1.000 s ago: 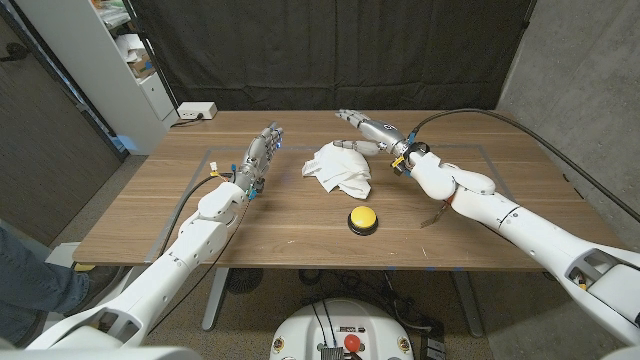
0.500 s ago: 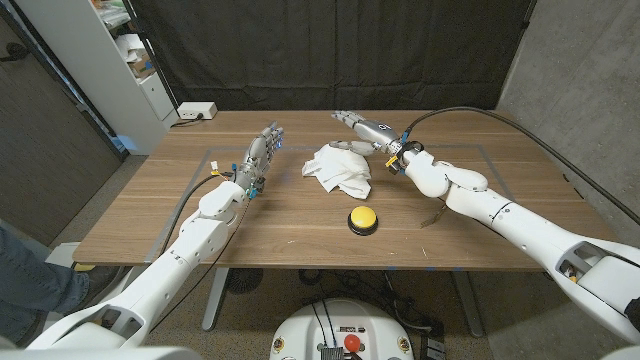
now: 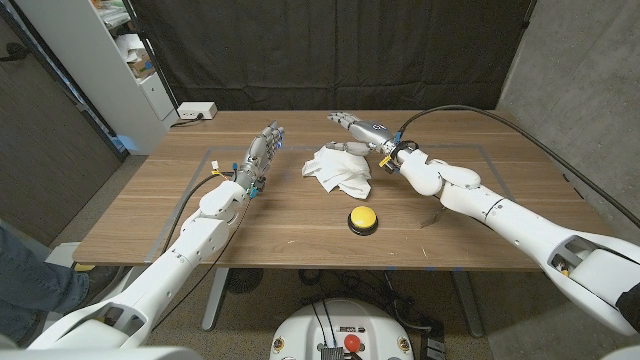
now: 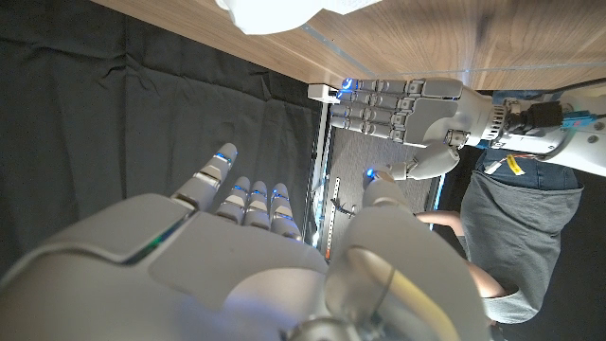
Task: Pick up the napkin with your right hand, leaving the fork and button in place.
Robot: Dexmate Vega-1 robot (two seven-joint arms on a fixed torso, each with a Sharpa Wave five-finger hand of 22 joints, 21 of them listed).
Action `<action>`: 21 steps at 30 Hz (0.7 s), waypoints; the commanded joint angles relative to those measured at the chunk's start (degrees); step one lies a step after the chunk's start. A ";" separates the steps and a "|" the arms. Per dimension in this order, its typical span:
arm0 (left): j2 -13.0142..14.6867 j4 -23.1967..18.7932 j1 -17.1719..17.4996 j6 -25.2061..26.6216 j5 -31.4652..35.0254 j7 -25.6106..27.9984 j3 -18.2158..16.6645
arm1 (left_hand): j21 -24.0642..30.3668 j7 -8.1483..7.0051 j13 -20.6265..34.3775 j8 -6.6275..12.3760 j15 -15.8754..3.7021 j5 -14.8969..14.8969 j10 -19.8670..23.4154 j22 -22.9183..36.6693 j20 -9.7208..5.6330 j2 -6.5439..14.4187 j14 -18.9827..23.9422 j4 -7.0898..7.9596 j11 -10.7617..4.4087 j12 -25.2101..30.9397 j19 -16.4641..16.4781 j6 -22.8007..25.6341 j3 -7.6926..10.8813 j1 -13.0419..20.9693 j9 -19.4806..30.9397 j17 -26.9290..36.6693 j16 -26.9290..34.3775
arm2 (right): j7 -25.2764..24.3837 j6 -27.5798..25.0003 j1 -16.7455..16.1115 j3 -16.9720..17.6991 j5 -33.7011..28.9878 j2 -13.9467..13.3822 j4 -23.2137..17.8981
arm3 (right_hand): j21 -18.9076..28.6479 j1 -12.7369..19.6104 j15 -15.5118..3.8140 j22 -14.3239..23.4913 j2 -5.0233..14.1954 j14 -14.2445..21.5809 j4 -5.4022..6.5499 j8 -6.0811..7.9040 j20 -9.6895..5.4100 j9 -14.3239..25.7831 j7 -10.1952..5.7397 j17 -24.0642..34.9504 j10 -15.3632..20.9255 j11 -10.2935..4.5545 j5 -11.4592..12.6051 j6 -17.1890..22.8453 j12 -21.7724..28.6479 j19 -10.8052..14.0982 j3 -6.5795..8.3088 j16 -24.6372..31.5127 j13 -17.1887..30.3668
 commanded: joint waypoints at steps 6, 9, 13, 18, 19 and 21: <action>-0.27 1.17 -0.63 -0.02 -0.18 -0.72 -0.13 | 0.37 -0.02 0.34 -0.18 -0.20 -0.17 0.16 0.23 0.34 0.51 -0.55 -0.36 0.00 0.12 -0.27 0.15 0.17 0.32 0.32 0.16 -0.14 | 0.95 -1.62 2.80 -2.70 -1.13 1.68 2.68 | 0.44 0.81 0.14 0.26 0.22 -0.06 -0.26 0.39 -0.15 0.15 0.17 0.07 -0.15 -0.19 -0.09 -0.45 0.52 -0.22 -0.01 0.13 0.17; -0.46 1.71 -0.83 -0.25 -0.21 -0.92 -0.16 | 0.37 0.01 0.34 -0.17 -0.22 -0.17 0.20 0.23 0.34 0.52 -0.57 -0.37 -0.02 0.13 -0.27 0.16 0.16 0.32 0.32 0.16 -0.15 | 0.96 -1.81 3.34 -3.18 -1.45 1.95 3.27 | 0.45 0.88 0.16 0.26 0.24 -0.04 -0.30 0.39 -0.13 0.15 0.17 0.06 -0.17 -0.08 -0.09 -0.49 0.52 -0.23 -0.01 0.15 0.17; -0.63 2.44 -1.09 -0.42 -0.29 -1.42 -0.13 | 0.38 0.02 0.34 -0.15 -0.19 -0.17 0.19 0.23 0.34 0.54 -0.56 -0.39 -0.01 0.12 -0.28 0.22 0.14 0.32 0.32 0.16 -0.14 | 1.20 -2.01 4.11 -3.82 -1.59 2.45 4.24 | 0.48 0.97 0.15 0.26 0.24 0.11 -0.35 0.42 -0.09 0.15 0.18 0.03 -0.20 -0.18 -0.08 -0.50 0.53 -0.21 -0.02 0.22 0.17; -0.65 2.73 -1.18 -0.41 -0.22 -1.50 -0.23 | 0.39 0.01 0.34 -0.18 -0.13 -0.17 0.14 0.23 0.32 0.56 -0.60 -0.42 0.07 0.10 -0.27 0.17 0.10 0.31 0.32 0.16 -0.15 | 1.49 -2.24 5.19 -4.89 -2.19 3.03 5.60 | 0.62 1.27 -0.16 0.25 0.27 1.06 -0.50 0.55 -0.11 0.16 0.11 -0.03 0.48 -0.10 -0.06 -0.32 0.82 0.10 -0.01 0.59 0.17; -0.74 2.83 -1.20 -0.50 -0.30 -1.55 -0.28 | 0.41 -0.02 0.34 -0.17 -0.13 -0.17 0.13 0.24 0.31 0.56 -0.61 -0.42 0.06 0.10 -0.23 0.18 0.10 0.31 0.32 0.16 -0.15 | 1.56 -2.40 5.37 -5.10 -2.36 3.14 5.79 | 0.64 1.31 -0.17 0.25 0.27 1.11 -0.52 0.58 -0.11 0.16 0.10 -0.04 0.53 -0.11 -0.05 -0.27 0.84 0.14 0.00 0.61 0.17; -0.76 3.01 -1.29 -0.63 -0.29 -1.75 -0.29 | 0.48 -0.03 0.34 -0.18 -0.15 -0.17 0.09 0.24 0.34 0.58 -0.58 -0.43 0.05 0.08 -0.04 0.17 0.09 0.31 0.32 0.16 -0.13 | 1.66 -2.66 5.74 -5.55 -2.68 3.37 6.21 | 0.66 1.37 -0.15 0.25 0.26 1.15 -0.56 0.61 -0.05 0.16 0.09 -0.05 0.58 -0.17 -0.05 -0.21 0.85 0.20 0.01 0.62 0.17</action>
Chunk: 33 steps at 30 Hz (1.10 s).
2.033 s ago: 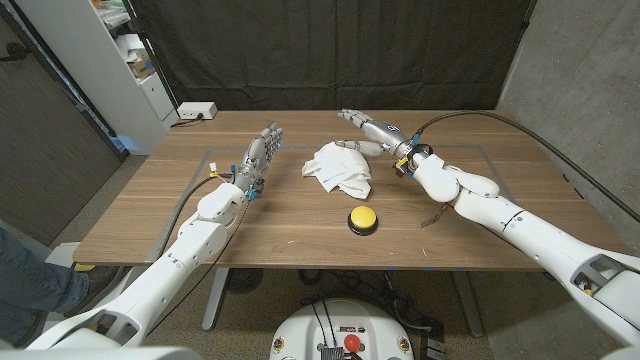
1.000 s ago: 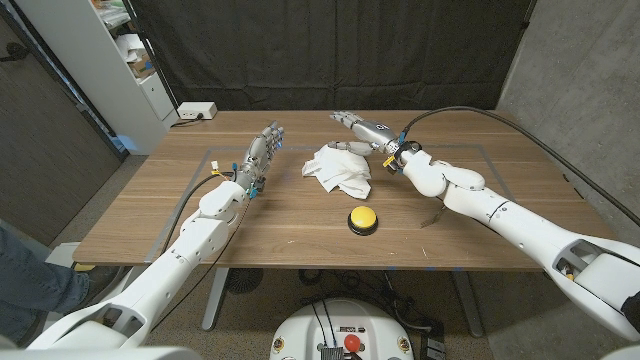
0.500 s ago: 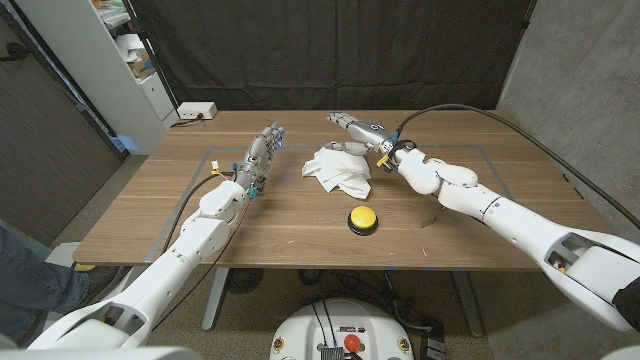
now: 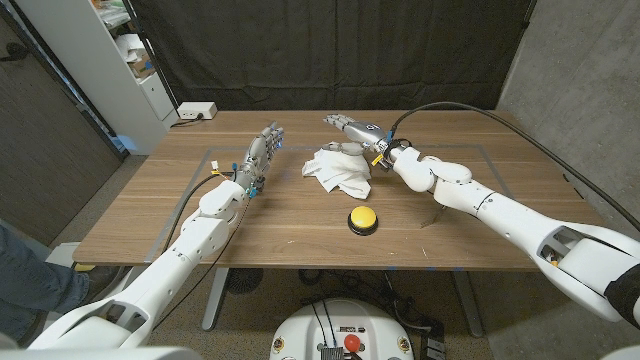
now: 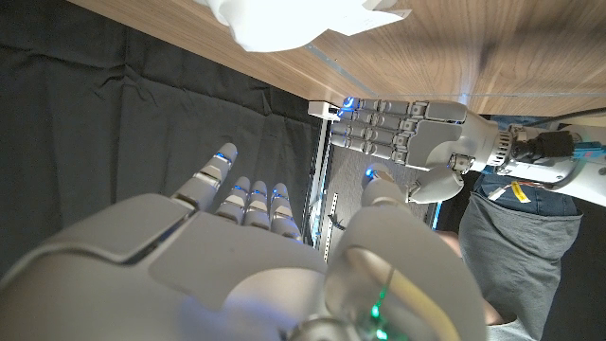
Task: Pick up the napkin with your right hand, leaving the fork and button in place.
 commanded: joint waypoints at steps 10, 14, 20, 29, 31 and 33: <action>-0.59 1.93 -0.62 -0.99 -0.24 -1.08 -0.46 | 0.60 0.02 0.05 -0.21 -0.23 -0.18 0.16 0.26 0.40 0.64 -0.49 -0.51 0.13 0.10 0.22 0.10 0.01 0.29 0.32 0.17 -0.08 | 0.78 -1.80 3.82 -4.22 -2.20 2.26 4.57 | 0.74 0.90 -0.17 0.24 -0.01 1.07 -0.50 0.84 -0.12 0.16 -0.04 -0.13 0.88 -0.01 -0.01 0.29 0.69 1.10 0.22 0.61 0.17; -0.86 2.57 -0.68 -1.42 -0.47 -1.41 -0.60 | 0.60 0.00 0.05 -0.21 -0.16 -0.18 0.10 0.27 0.44 0.66 -0.49 -0.53 0.01 0.07 0.22 0.10 -0.01 0.29 0.32 0.17 -0.08 | 1.22 -2.13 4.42 -4.87 -2.71 2.31 4.82 | 0.75 0.95 -0.18 0.24 0.00 1.16 -0.51 0.85 -0.12 0.16 -0.11 -0.12 0.90 0.02 -0.01 0.32 0.69 1.17 0.20 0.64 0.17; -0.72 2.49 -0.45 -1.30 -0.47 -1.39 -0.77 | 0.59 -0.04 0.05 -0.21 -0.20 -0.19 0.10 0.28 0.45 0.70 -0.50 -0.56 0.04 0.07 0.20 0.10 -0.04 0.28 0.32 0.17 -0.08 | 1.77 -2.50 5.45 -6.04 -3.83 2.36 5.83 | 0.75 1.08 -0.17 0.24 0.03 1.23 -0.55 0.85 -0.11 0.16 -0.14 -0.14 0.88 0.03 0.00 0.33 0.66 1.24 0.21 0.65 0.17; -0.69 2.60 -0.13 -1.11 -0.71 -1.47 -1.02 | 0.56 -0.06 0.05 -0.19 -0.16 -0.19 0.13 0.29 0.52 0.75 -0.50 -0.61 0.08 0.07 0.09 0.14 -0.10 0.26 0.32 0.18 -0.07 | 2.32 -3.01 6.30 -7.60 -4.90 2.74 7.36 | 0.72 1.21 -0.11 0.24 0.09 1.29 -0.57 0.82 -0.08 0.16 -0.20 -0.14 0.91 0.04 0.01 0.23 0.65 1.26 0.21 0.66 0.18; -0.75 2.75 -0.09 -1.24 -0.72 -1.53 -1.05 | 0.54 -0.07 0.05 -0.19 -0.17 -0.19 0.15 0.29 0.55 0.75 -0.52 -0.62 0.04 0.08 0.04 0.14 -0.11 0.26 0.32 0.18 -0.08 | 2.73 -3.38 6.70 -8.03 -5.19 3.04 8.01 | 0.72 1.23 -0.11 0.24 0.11 1.29 -0.58 0.80 -0.10 0.16 -0.18 -0.14 0.94 0.03 0.01 0.20 0.66 1.28 0.21 0.66 0.18; -0.82 2.86 -0.06 -1.25 -0.76 -1.59 -1.05 | 0.54 -0.03 0.05 -0.20 -0.13 -0.20 0.08 0.29 0.58 0.76 -0.50 -0.64 0.03 0.05 0.02 0.13 -0.13 0.25 0.32 0.18 -0.07 | 2.91 -3.54 7.05 -8.37 -5.38 3.20 8.56 | 0.71 1.24 -0.11 0.24 0.11 1.29 -0.57 0.79 -0.10 0.16 -0.26 -0.13 0.93 0.07 0.01 0.17 0.65 1.28 0.20 0.66 0.18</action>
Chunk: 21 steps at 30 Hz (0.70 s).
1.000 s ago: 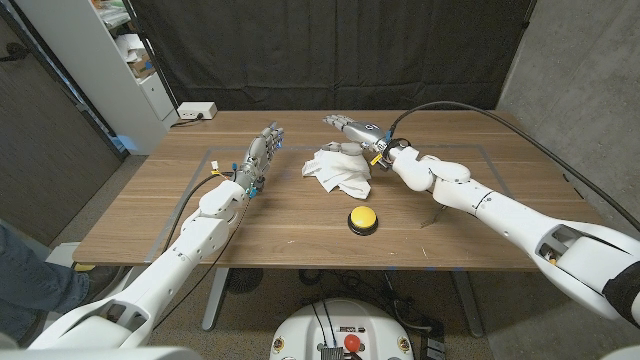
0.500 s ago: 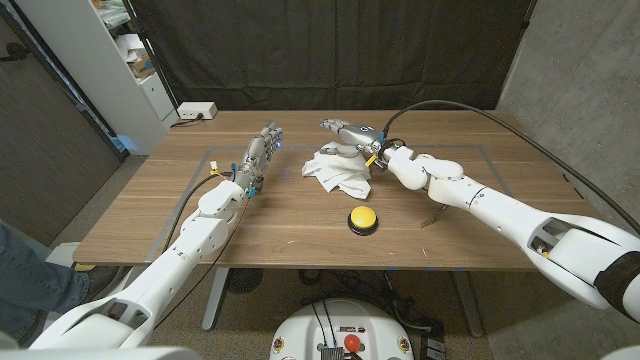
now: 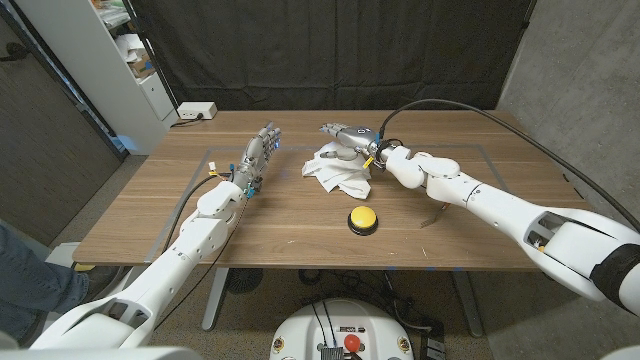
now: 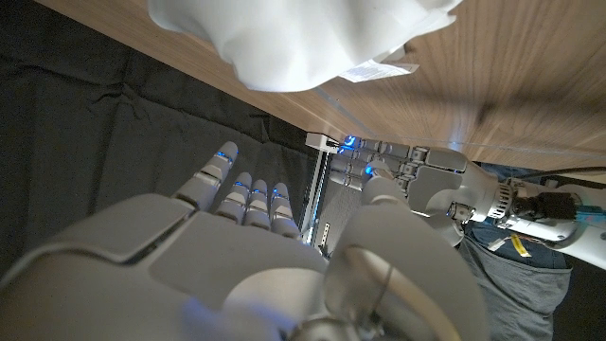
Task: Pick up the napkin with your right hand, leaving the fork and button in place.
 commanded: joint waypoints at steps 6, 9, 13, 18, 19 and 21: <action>-0.22 0.48 0.48 0.52 -0.27 -0.09 -0.19 | 0.13 -0.02 0.06 -0.17 -0.15 0.02 0.09 0.30 0.21 0.48 -0.54 -0.43 0.07 0.05 -0.31 0.20 0.07 -0.07 0.32 0.18 -0.08 | 1.52 -1.15 3.07 -3.37 -2.18 1.20 4.45 | 0.28 0.86 0.16 0.24 0.06 0.44 -0.38 0.35 0.07 0.16 -0.28 0.13 0.47 0.04 0.02 0.19 0.22 0.75 -0.03 0.22 0.18; -0.24 0.38 0.53 0.60 -0.31 -0.04 -0.25 | 0.12 -0.05 0.06 -0.17 -0.16 0.02 0.09 0.30 0.25 0.50 -0.52 -0.45 -0.14 0.05 -0.35 0.22 0.05 -0.08 0.32 0.18 -0.07 | 1.62 -1.37 3.70 -4.01 -2.81 1.25 5.04 | 0.33 0.90 0.08 0.24 0.11 0.51 -0.37 0.35 0.05 0.17 -0.27 0.14 0.55 0.05 0.03 0.17 0.25 0.91 -0.01 0.24 0.19; -0.33 0.16 0.55 0.46 -0.09 0.29 -0.26 | 0.12 -0.16 0.06 -0.16 -0.23 0.02 -0.02 0.30 0.26 0.52 -0.53 -0.47 -0.14 0.01 -0.35 0.25 0.02 -0.09 0.32 0.19 -0.07 | 1.88 -1.61 4.42 -4.64 -3.19 1.27 6.09 | 0.45 1.08 0.04 0.23 0.20 0.66 -0.42 0.35 0.04 0.17 -0.28 0.13 0.57 0.13 0.05 0.15 0.24 1.32 0.07 0.28 0.19; -0.46 0.21 0.38 0.80 0.02 0.39 -0.08 | 0.11 -0.13 0.06 -0.15 -0.21 0.01 -0.01 0.31 0.31 0.54 -0.54 -0.49 -0.09 0.01 -0.38 0.27 -0.01 -0.10 0.32 0.19 -0.08 | 2.42 -1.54 4.51 -5.33 -3.43 0.81 6.12 | 0.51 1.28 0.07 0.23 0.32 0.73 -0.48 0.36 0.08 0.18 -0.25 0.13 0.62 0.06 0.09 0.17 0.25 1.55 0.18 0.28 0.20; -0.43 0.14 0.39 0.95 0.02 0.39 -0.05 | 0.12 -0.11 0.06 -0.16 -0.21 0.01 -0.02 0.31 0.30 0.55 -0.53 -0.50 -0.08 0.00 -0.36 0.25 -0.01 -0.10 0.32 0.19 -0.07 | 2.51 -1.49 4.57 -5.53 -3.61 0.75 6.19 | 0.50 1.28 0.11 0.23 0.31 0.77 -0.48 0.37 0.08 0.18 -0.26 0.13 0.59 0.04 0.08 0.19 0.23 1.56 0.17 0.30 0.20; -0.63 0.36 0.33 0.86 0.05 0.36 0.04 | 0.11 -0.11 0.06 -0.15 -0.23 0.01 -0.06 0.31 0.32 0.56 -0.56 -0.51 -0.11 -0.01 -0.39 0.28 -0.02 -0.11 0.32 0.19 -0.08 | 2.80 -1.30 4.78 -5.97 -3.96 0.69 6.42 | 0.49 1.26 0.15 0.23 0.29 0.86 -0.46 0.37 0.09 0.18 -0.28 0.15 0.55 0.02 0.08 0.18 0.21 1.59 0.16 0.33 0.20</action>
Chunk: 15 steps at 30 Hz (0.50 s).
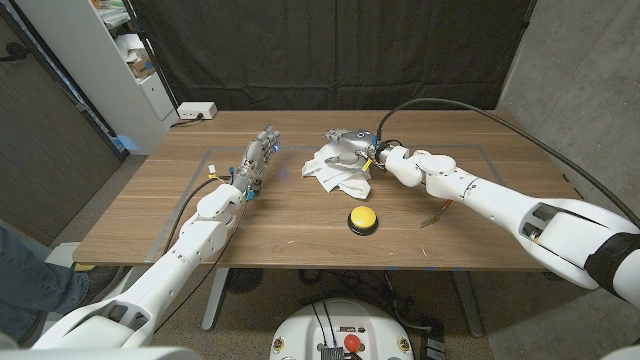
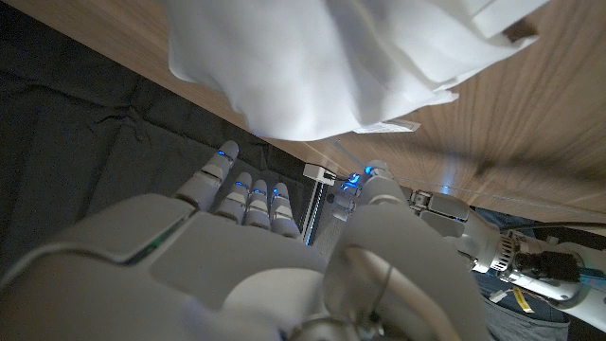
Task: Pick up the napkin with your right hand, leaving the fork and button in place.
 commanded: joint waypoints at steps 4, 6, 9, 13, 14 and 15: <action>-0.55 -0.03 0.07 0.74 0.24 0.69 0.23 | 0.06 -0.20 0.07 -0.18 -0.31 0.01 -0.13 0.32 0.97 0.59 -0.59 -0.30 -0.20 -0.04 -0.57 0.23 0.17 -0.12 0.32 0.20 -0.09 | 0.06 0.96 1.96 -3.17 -2.71 -0.28 2.78 | 0.56 0.71 0.21 0.22 0.12 0.49 -0.08 0.36 0.23 0.18 -0.32 0.14 0.22 0.39 0.10 0.16 0.20 0.58 0.30 0.37 0.06; -0.52 -0.39 0.23 1.18 0.30 1.24 0.18 | 0.05 -0.18 0.07 -0.17 -0.45 0.00 -0.29 0.32 1.03 0.61 -0.75 -0.32 -0.29 -0.10 -0.61 0.25 0.15 -0.13 0.32 0.20 -0.14 | -0.03 1.25 2.18 -3.39 -2.73 -0.15 3.42 | 0.60 1.16 0.17 0.22 0.37 0.65 -0.24 0.41 0.31 0.18 -0.44 0.11 0.47 0.43 0.17 0.24 0.29 0.82 0.54 0.40 0.07; -0.46 -0.42 0.08 1.34 0.40 1.24 0.21 | 0.03 -0.25 0.07 -0.17 -0.52 0.00 -0.50 0.33 0.95 0.63 -0.85 -0.34 -0.36 -0.18 -0.69 0.25 0.13 -0.14 0.32 0.20 -0.18 | 0.09 1.52 2.35 -3.68 -2.68 -0.09 4.02 | 0.62 1.51 0.13 0.22 0.43 0.76 -0.40 0.46 0.36 0.19 -0.46 0.08 0.57 0.37 0.21 0.36 0.31 1.00 0.68 0.40 0.07; -0.47 -0.31 -0.46 1.60 0.55 0.90 0.44 | 0.02 -0.35 0.07 -0.21 -0.52 0.00 -0.51 0.33 0.92 0.65 -0.88 -0.36 -0.43 -0.18 -0.74 0.16 0.12 -0.14 0.32 0.20 -0.18 | 0.44 1.74 2.66 -4.32 -3.02 0.03 4.76 | 0.62 1.87 0.16 0.21 0.43 0.91 -0.56 0.48 0.29 0.19 -0.56 0.05 0.62 0.36 0.23 0.42 0.31 1.15 0.81 0.41 0.07; -0.42 -0.35 -0.59 1.71 0.74 0.94 0.55 | 0.02 -0.35 0.07 -0.20 -0.50 0.00 -0.51 0.33 0.93 0.65 -0.88 -0.36 -0.43 -0.18 -0.74 0.17 0.12 -0.14 0.32 0.20 -0.18 | 0.41 1.81 2.75 -4.51 -3.13 0.12 5.06 | 0.63 1.91 0.19 0.21 0.42 0.93 -0.58 0.49 0.28 0.19 -0.56 0.04 0.63 0.36 0.24 0.43 0.31 1.18 0.82 0.41 0.07; -0.54 -0.19 -0.71 1.70 0.71 0.93 0.56 | 0.02 -0.32 0.07 -0.20 -0.52 0.00 -0.53 0.33 0.90 0.66 -0.89 -0.36 -0.43 -0.19 -0.74 0.18 0.11 -0.14 0.32 0.20 -0.18 | 0.52 1.90 2.86 -4.67 -3.21 0.15 5.24 | 0.64 1.98 0.17 0.21 0.42 0.93 -0.61 0.49 0.30 0.19 -0.58 0.03 0.63 0.40 0.24 0.42 0.30 1.25 0.84 0.40 0.07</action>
